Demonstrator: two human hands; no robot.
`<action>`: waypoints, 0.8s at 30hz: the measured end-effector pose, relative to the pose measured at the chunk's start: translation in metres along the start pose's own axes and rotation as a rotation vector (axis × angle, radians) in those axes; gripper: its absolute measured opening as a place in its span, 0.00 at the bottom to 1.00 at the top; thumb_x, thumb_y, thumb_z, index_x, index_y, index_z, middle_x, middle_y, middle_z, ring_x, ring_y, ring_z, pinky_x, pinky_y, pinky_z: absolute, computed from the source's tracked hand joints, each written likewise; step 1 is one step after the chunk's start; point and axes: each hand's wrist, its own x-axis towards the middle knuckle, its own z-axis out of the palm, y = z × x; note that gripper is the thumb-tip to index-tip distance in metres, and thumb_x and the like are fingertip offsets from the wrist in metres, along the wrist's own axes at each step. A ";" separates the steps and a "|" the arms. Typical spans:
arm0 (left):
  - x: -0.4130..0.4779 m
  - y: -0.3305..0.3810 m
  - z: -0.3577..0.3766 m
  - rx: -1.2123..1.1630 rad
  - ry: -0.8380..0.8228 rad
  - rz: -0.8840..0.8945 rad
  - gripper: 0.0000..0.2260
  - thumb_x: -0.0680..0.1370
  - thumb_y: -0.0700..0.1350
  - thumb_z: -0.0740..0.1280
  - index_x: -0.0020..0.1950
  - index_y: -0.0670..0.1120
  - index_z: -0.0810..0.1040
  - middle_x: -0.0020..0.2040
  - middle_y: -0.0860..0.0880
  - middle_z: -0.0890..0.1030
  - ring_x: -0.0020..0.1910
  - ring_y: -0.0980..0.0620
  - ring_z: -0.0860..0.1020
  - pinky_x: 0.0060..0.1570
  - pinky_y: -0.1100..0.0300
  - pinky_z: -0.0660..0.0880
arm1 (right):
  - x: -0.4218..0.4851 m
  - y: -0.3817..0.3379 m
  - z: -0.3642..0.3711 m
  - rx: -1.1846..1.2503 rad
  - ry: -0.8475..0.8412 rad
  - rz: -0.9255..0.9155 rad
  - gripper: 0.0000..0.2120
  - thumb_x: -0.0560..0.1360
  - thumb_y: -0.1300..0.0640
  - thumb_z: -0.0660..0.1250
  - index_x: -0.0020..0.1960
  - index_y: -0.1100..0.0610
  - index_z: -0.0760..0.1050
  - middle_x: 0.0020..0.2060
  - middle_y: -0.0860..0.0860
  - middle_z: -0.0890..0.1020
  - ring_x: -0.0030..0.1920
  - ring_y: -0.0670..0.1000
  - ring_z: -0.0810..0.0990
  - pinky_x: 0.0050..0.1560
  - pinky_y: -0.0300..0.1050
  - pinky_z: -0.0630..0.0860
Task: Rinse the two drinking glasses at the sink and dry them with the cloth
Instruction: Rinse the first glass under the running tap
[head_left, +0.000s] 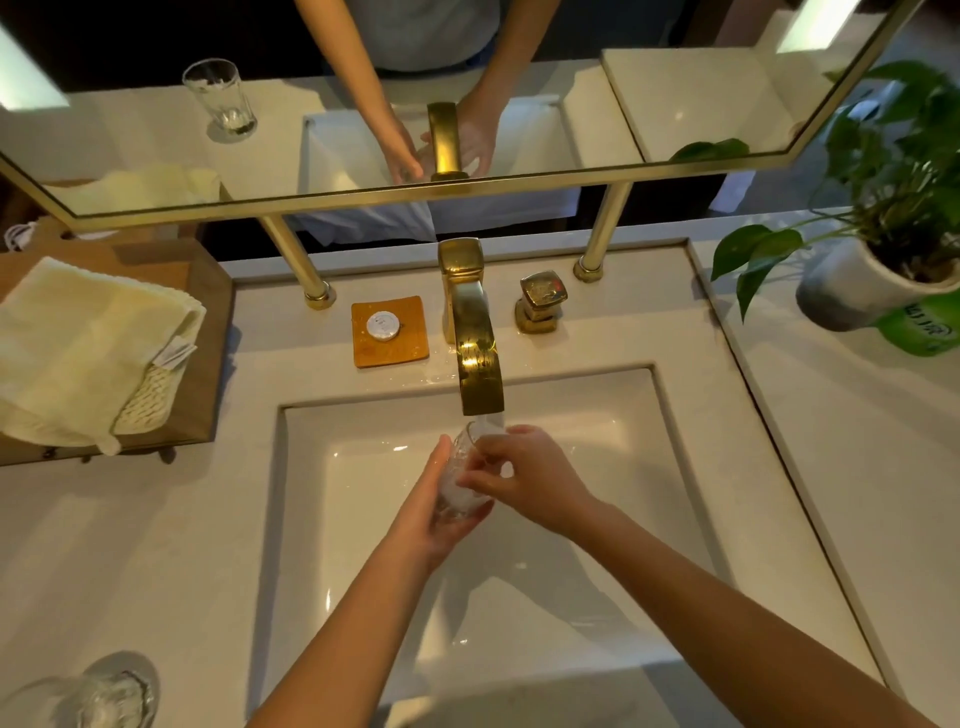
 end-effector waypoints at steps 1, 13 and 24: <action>0.003 -0.002 -0.001 -0.023 0.008 -0.008 0.23 0.73 0.57 0.67 0.61 0.43 0.78 0.61 0.40 0.80 0.61 0.43 0.77 0.60 0.50 0.74 | 0.001 0.001 -0.004 -0.054 0.002 -0.014 0.17 0.72 0.40 0.65 0.47 0.52 0.82 0.42 0.46 0.83 0.42 0.43 0.78 0.60 0.44 0.72; 0.021 -0.009 0.007 -0.211 -0.080 -0.256 0.23 0.67 0.52 0.69 0.61 0.49 0.77 0.49 0.47 0.80 0.36 0.48 0.82 0.27 0.64 0.77 | 0.101 0.008 -0.106 -0.302 0.071 0.164 0.28 0.76 0.63 0.66 0.73 0.49 0.65 0.78 0.54 0.54 0.77 0.60 0.55 0.73 0.57 0.61; 0.023 -0.016 0.005 -0.209 -0.188 -0.312 0.23 0.65 0.51 0.71 0.59 0.51 0.76 0.50 0.50 0.78 0.37 0.48 0.82 0.24 0.63 0.77 | 0.133 0.016 -0.130 -0.600 -0.023 0.217 0.24 0.75 0.53 0.69 0.70 0.56 0.69 0.62 0.58 0.77 0.61 0.59 0.76 0.61 0.55 0.76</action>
